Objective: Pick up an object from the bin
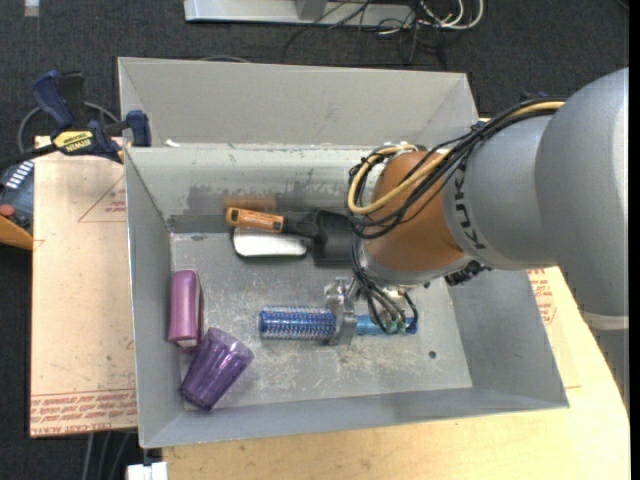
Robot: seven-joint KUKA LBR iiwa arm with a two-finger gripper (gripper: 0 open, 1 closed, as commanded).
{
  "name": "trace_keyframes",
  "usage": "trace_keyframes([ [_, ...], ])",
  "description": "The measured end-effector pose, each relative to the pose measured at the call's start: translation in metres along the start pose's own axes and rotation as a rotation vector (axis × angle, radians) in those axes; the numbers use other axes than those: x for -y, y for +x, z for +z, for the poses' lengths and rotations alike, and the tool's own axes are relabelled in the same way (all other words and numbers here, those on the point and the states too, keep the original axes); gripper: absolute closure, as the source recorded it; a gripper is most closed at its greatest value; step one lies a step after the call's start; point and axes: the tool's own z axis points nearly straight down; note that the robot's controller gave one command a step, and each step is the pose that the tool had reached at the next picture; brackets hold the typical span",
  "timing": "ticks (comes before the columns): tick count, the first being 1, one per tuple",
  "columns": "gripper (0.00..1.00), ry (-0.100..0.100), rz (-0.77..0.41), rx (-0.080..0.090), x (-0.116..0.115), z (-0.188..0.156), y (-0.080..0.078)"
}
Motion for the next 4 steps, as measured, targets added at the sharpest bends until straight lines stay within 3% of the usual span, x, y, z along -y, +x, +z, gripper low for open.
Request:
trace_keyframes([
  [1, 1.0, 0.0, 0.0, 0.0, 0.0, 0.0, 0.0],
  [2, 1.0, -0.001, 0.011, 0.002, -0.015, -0.102, -0.007],
  [3, 1.0, -0.001, -0.025, 0.001, -0.013, 0.0, -0.017],
  [4, 1.0, -0.001, -0.026, 0.001, -0.013, 0.0, -0.017],
])
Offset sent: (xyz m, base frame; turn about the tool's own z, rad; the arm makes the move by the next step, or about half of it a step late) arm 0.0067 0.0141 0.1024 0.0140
